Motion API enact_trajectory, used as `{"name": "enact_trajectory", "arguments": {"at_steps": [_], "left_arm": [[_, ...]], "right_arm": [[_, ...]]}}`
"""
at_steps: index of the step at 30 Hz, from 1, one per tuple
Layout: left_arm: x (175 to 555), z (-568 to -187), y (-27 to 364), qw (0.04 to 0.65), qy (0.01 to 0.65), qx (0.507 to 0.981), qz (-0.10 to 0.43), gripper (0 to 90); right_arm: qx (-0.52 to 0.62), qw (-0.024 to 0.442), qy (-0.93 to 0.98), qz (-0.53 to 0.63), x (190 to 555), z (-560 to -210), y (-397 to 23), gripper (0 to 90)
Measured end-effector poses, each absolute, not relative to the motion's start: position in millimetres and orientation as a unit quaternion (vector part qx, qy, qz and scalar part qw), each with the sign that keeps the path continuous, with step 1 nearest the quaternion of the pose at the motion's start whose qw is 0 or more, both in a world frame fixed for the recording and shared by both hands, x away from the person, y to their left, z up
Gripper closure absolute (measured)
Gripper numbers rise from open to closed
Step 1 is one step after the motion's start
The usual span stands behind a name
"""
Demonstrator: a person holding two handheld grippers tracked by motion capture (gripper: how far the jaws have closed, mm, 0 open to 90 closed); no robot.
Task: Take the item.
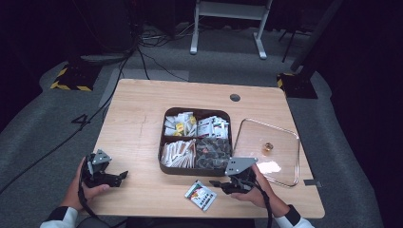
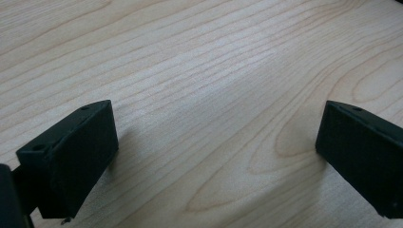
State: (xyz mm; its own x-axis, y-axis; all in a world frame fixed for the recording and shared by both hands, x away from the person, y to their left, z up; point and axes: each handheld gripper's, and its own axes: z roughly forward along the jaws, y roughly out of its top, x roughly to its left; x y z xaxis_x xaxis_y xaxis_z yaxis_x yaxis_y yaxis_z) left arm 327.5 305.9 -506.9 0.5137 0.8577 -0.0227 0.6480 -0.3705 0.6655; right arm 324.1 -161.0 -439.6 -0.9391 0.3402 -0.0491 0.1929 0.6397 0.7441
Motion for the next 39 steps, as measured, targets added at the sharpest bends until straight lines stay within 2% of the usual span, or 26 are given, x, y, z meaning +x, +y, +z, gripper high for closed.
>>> {"name": "enact_trajectory", "arguments": {"at_steps": [2,7,20,32,39], "left_arm": [[327.6,-506.9,306.0,0.315,0.464,0.811,0.166,0.5],[327.6,-506.9,306.0,0.315,0.464,0.811,0.166,0.5],[327.6,-506.9,306.0,0.315,0.464,0.811,0.166,0.5],[327.6,-506.9,306.0,0.315,0.464,0.811,0.166,0.5],[327.8,-506.9,305.9,0.316,0.464,0.811,0.166,0.5]], "right_arm": [[0.151,0.116,0.902,0.388,327.0,-437.3,-164.5,53.8],[0.175,0.129,0.892,0.396,335.3,-433.6,-174.4,44.7],[0.199,0.165,0.871,0.417,347.9,-420.3,-197.8,32.9],[0.254,0.21,0.851,0.409,374.9,-409.6,-235.8,31.3],[0.299,0.22,0.844,0.388,393.6,-411.6,-265.1,30.9]]}}
